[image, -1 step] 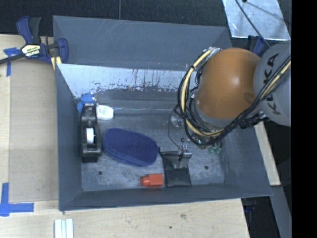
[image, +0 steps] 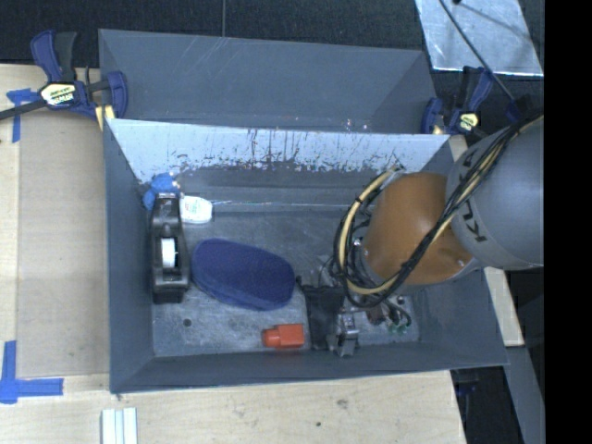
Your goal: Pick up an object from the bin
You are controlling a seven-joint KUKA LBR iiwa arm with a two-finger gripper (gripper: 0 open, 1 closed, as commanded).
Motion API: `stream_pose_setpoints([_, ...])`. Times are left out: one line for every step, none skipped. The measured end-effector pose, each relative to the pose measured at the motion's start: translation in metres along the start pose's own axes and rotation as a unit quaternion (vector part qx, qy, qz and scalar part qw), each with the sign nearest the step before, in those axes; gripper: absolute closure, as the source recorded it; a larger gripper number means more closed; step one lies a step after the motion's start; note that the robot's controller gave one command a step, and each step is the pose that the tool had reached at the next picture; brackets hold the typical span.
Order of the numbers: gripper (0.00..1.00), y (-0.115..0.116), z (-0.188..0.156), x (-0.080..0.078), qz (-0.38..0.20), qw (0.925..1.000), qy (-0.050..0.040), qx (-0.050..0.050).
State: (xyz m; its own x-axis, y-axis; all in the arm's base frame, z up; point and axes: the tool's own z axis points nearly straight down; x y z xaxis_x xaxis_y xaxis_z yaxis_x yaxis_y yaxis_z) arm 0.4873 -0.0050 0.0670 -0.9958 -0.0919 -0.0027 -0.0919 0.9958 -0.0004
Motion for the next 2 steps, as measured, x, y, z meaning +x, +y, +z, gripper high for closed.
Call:
stream_pose_setpoints([0.0,-0.0001,-0.0009,-0.0017,0.001,1.0,-0.0024,0.0])
stream_pose_setpoints([0.0,-0.0003,-0.0013,-0.0025,0.003,1.0,-0.0033,0.0])
